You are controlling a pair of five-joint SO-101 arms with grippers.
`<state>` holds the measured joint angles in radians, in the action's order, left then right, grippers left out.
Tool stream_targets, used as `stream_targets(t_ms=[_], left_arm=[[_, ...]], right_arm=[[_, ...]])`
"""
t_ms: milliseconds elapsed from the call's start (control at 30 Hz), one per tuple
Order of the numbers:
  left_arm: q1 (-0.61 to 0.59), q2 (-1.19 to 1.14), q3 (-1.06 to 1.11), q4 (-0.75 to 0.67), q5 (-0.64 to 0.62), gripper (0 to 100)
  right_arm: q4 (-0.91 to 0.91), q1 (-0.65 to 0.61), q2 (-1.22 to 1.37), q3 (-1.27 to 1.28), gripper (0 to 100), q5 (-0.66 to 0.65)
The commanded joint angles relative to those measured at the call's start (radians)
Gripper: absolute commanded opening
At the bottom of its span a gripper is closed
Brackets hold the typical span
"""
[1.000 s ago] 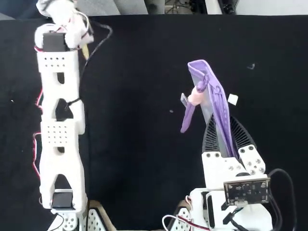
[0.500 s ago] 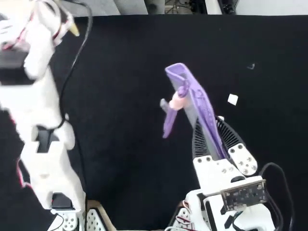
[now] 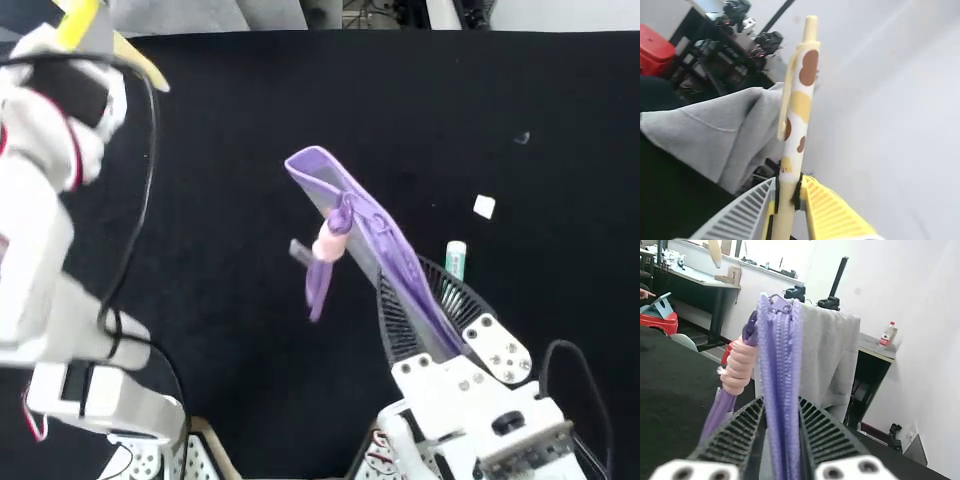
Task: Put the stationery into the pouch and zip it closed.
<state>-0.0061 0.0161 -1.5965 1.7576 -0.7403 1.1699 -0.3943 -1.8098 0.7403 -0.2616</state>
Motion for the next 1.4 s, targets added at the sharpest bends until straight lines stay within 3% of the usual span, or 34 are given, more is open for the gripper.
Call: stream_targets(t_ms=[0,133,300,567,733,867,967,1033,1133,1367], left_arm=[[0.051,0.089,0.038,0.006,-0.009,3],[0.062,0.239,0.151,0.006,-0.008,3],[0.059,0.465,0.483,-0.003,-0.011,3],[0.065,0.732,1.007,-0.292,-0.026,3],[0.065,0.957,1.451,-0.568,-0.081,3],[0.073,1.204,1.857,-0.899,-0.083,3],[0.145,1.376,2.117,-1.143,-0.060,3],[0.216,1.448,2.242,-1.249,0.020,3],[0.325,1.473,2.316,-1.286,0.094,3],[0.338,1.458,2.335,-1.280,0.100,3]], right_arm=[[0.002,-0.015,-0.090,-0.051,1.1,0.002],[0.003,-0.015,-0.090,-0.073,1.1,0.006],[0.041,-0.049,-0.091,-0.122,1.1,0.003],[0.051,-0.107,-0.097,-0.125,1.1,0.002],[0.054,-0.107,-0.102,-0.125,1.1,0.002],[0.064,-0.146,-0.108,-0.125,1.1,0.002],[0.064,-0.172,-0.108,-0.108,1.1,-0.014],[0.061,-0.172,-0.108,-0.084,1.1,-0.029],[0.058,-0.172,-0.108,-0.073,1.1,-0.031],[0.063,-0.173,-0.108,-0.068,1.1,-0.031]])
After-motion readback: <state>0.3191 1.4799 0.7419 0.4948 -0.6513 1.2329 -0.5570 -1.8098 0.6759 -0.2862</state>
